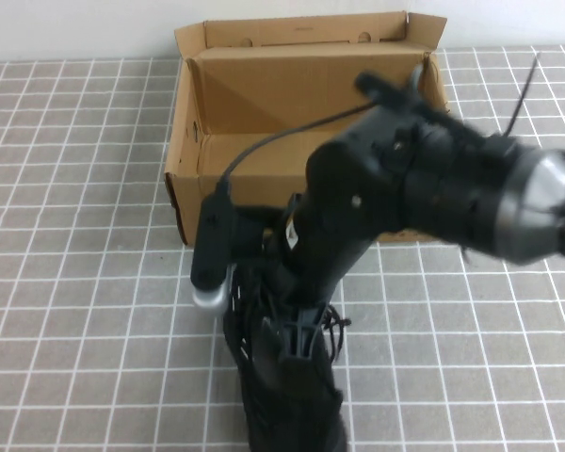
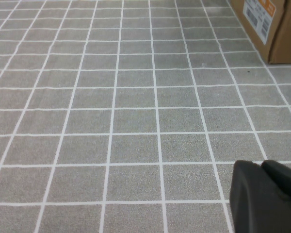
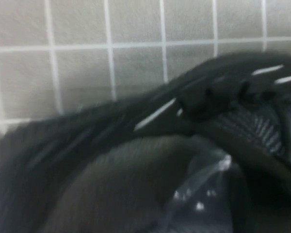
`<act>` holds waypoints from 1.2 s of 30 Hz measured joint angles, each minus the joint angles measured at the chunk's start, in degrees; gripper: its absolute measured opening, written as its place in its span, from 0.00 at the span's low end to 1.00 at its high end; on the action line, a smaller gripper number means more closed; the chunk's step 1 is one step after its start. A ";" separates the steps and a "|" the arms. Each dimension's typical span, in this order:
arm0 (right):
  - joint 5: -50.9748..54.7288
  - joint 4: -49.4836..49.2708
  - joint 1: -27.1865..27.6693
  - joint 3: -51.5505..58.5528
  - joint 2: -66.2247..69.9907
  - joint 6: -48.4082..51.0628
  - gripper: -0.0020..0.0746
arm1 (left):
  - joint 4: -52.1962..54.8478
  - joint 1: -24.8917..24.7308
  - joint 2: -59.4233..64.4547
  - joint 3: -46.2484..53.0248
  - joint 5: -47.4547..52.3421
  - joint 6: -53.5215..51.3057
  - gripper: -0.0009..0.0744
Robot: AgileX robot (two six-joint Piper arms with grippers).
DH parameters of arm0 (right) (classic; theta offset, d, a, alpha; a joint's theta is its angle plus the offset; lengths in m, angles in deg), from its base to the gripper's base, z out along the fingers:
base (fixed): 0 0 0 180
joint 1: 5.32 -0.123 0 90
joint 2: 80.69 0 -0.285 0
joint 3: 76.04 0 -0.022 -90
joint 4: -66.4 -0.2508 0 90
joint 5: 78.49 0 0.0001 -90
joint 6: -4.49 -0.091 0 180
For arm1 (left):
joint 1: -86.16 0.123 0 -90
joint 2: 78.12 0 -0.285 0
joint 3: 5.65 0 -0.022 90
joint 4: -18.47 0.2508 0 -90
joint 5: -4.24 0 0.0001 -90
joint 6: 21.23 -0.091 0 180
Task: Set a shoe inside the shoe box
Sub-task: Pick up the shoe from the table
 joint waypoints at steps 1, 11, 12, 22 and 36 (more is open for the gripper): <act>1.01 -0.60 0.00 -0.57 -0.81 -0.16 0.02 | 0.00 0.00 0.00 0.00 0.00 0.00 0.01; 12.14 -3.28 0.00 -11.08 -8.53 -4.27 0.02 | 0.00 0.00 0.00 0.00 0.00 0.00 0.01; 12.76 -3.16 0.00 -12.29 -9.04 -4.58 0.02 | 0.00 0.00 0.00 0.00 0.00 0.00 0.01; 13.71 4.87 0.00 -21.80 -10.19 -15.68 0.02 | 0.00 0.00 0.00 0.00 0.00 0.00 0.01; 10.49 17.80 1.37 -23.74 -9.00 -40.63 0.02 | 0.00 0.00 0.00 0.00 0.00 0.00 0.01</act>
